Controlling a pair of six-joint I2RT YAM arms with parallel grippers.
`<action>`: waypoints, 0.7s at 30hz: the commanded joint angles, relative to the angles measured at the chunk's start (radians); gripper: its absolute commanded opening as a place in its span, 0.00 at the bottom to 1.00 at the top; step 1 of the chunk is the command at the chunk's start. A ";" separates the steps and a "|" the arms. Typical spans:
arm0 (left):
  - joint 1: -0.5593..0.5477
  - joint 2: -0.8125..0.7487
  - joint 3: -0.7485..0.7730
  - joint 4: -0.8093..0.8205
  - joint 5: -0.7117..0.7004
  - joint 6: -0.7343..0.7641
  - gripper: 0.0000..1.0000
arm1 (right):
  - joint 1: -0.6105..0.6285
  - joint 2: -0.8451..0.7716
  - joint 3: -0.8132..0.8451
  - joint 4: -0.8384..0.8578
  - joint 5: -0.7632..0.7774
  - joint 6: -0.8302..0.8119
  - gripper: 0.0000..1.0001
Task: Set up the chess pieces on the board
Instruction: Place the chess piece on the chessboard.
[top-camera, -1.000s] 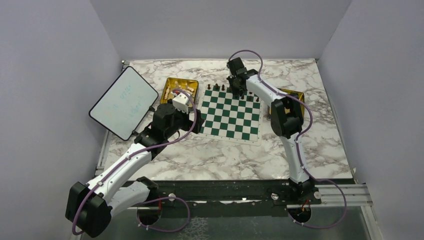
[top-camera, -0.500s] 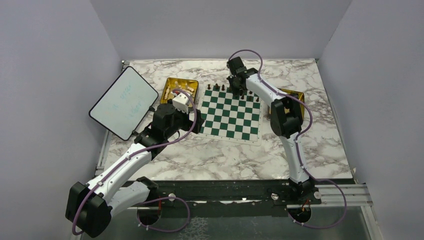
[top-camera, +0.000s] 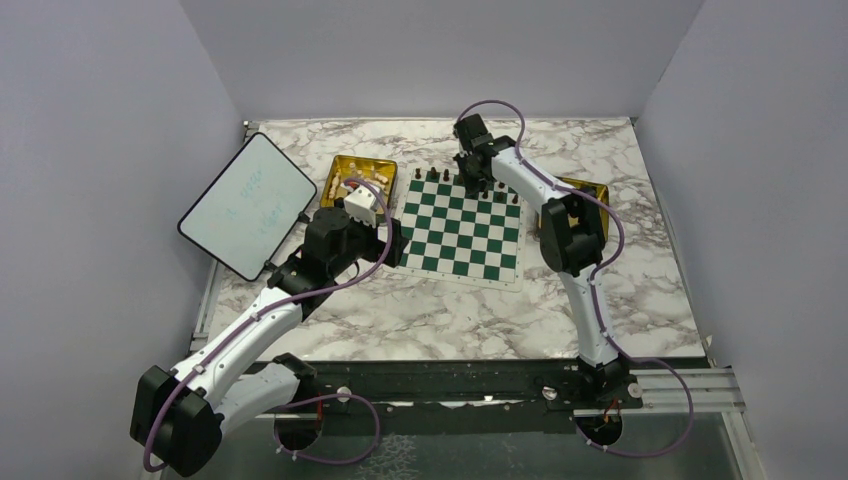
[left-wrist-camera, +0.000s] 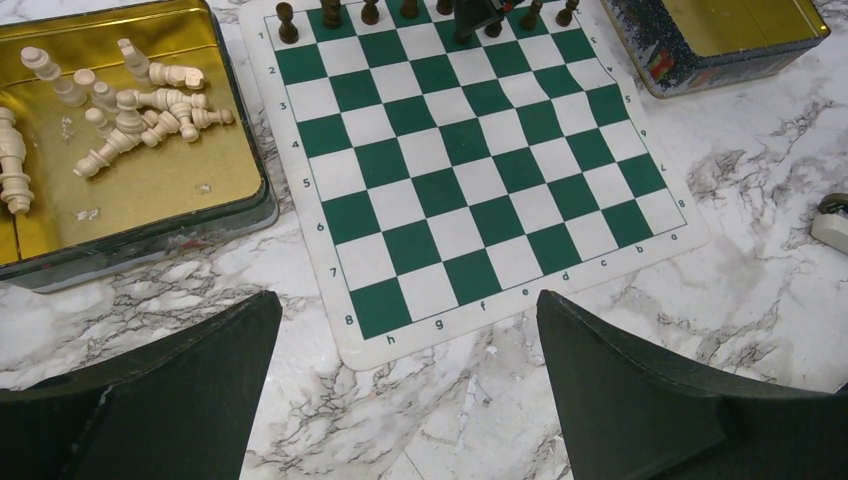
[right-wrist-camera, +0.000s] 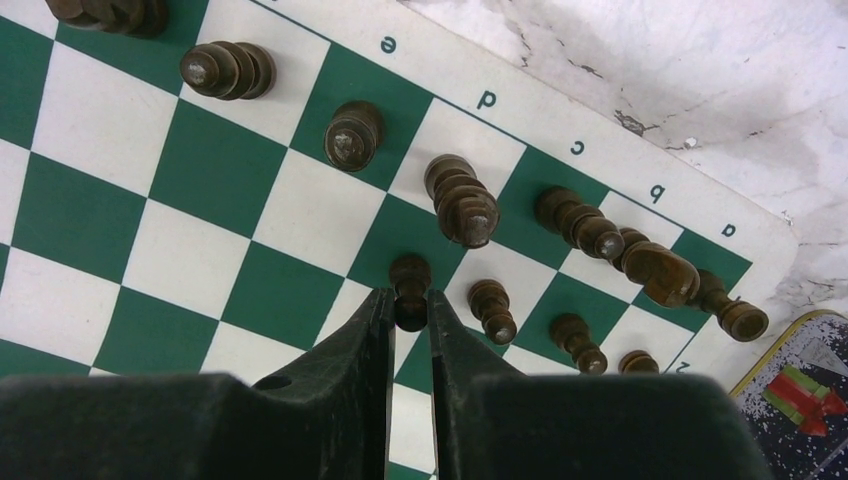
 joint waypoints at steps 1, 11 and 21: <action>-0.004 -0.020 0.006 0.018 -0.014 0.000 0.99 | 0.010 0.041 0.042 -0.015 -0.007 0.008 0.21; -0.004 -0.013 0.006 0.019 -0.013 0.001 0.99 | 0.009 0.049 0.055 -0.012 0.000 0.005 0.28; -0.004 -0.007 0.006 0.021 -0.011 0.004 0.99 | 0.009 -0.004 0.063 -0.022 0.009 0.012 0.41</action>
